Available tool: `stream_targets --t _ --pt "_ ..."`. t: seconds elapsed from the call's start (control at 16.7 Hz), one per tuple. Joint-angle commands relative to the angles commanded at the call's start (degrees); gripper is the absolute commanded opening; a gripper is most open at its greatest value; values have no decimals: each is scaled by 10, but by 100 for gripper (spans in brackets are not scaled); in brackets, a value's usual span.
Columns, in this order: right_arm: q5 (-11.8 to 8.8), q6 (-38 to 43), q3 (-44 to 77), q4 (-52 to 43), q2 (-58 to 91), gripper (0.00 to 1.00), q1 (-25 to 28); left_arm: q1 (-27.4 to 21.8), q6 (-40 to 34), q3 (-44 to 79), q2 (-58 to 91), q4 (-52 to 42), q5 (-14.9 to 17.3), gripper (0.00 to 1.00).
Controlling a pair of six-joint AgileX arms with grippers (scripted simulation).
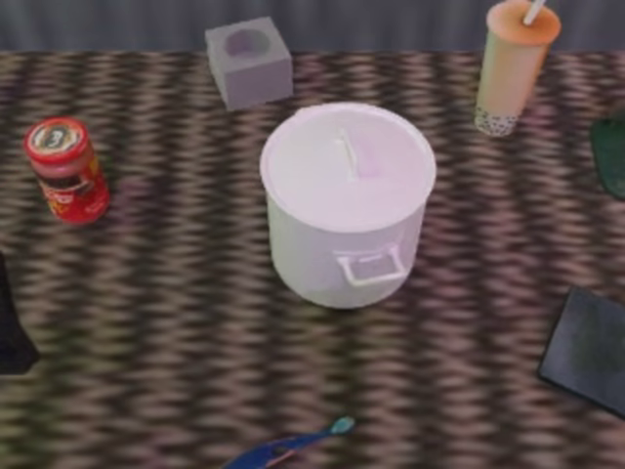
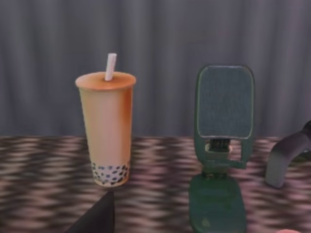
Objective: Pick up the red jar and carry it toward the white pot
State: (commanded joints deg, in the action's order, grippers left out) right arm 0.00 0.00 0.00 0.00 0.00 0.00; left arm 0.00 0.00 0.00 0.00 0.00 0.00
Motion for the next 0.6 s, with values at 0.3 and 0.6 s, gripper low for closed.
stream_targets --t 0.3,0.6 --pt "0 0 0 0 0 100 0 0 3 31 30 -19 -1 100" --pt "0 0 0 0 0 100 0 -6 19 180 182 -113 2 100"
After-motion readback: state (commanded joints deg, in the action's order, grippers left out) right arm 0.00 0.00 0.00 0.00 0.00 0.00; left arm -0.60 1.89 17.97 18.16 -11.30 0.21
